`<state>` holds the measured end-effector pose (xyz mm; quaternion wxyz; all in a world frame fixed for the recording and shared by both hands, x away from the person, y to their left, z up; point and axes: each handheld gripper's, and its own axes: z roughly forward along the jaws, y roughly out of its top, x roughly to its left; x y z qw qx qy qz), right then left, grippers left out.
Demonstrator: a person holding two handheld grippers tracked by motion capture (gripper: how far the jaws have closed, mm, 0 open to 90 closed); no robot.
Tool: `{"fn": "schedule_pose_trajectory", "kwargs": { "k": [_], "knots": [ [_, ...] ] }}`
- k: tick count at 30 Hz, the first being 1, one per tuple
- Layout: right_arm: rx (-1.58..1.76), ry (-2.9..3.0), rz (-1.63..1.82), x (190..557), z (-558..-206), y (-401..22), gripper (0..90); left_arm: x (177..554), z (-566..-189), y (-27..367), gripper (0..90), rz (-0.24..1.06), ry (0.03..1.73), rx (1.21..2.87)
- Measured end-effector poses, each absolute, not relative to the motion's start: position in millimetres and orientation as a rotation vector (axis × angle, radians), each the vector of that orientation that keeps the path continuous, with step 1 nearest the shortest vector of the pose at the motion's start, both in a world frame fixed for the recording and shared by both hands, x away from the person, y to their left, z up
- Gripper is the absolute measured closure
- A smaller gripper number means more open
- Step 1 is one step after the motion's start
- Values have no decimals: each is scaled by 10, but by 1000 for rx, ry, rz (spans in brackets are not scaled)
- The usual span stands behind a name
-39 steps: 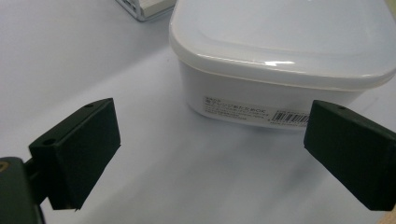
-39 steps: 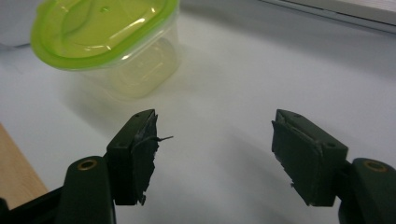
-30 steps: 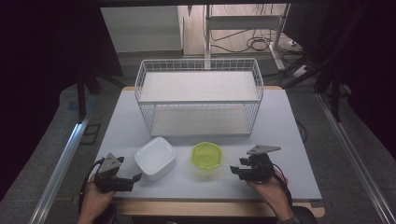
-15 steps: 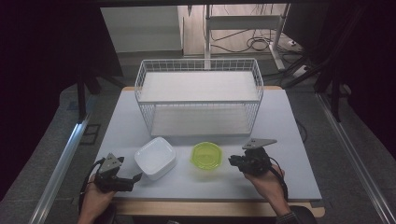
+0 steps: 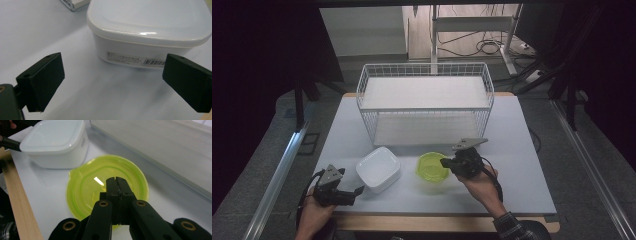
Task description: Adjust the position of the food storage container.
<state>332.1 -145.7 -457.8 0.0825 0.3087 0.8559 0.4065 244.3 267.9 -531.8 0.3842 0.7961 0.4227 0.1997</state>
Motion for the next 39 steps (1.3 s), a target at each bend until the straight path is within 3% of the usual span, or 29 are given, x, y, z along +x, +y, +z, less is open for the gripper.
{"fn": "schedule_pose_trajectory", "kwargs": {
  "k": [17, 24, 39],
  "knots": [
    [726, 2697, 1163, 3473, -4699, -564, 898, 2444, -5321, 2676, 43, 509, 1072, 2038],
    [699, 2735, 1080, 3534, -4799, -399, 898, 2444, -5323, 2670, 44, 510, 1069, 2043],
    [794, 2718, 1051, 3496, -4821, -807, 898, 2445, -5322, 2660, 46, 517, 1064, 2065]
  ]
}}
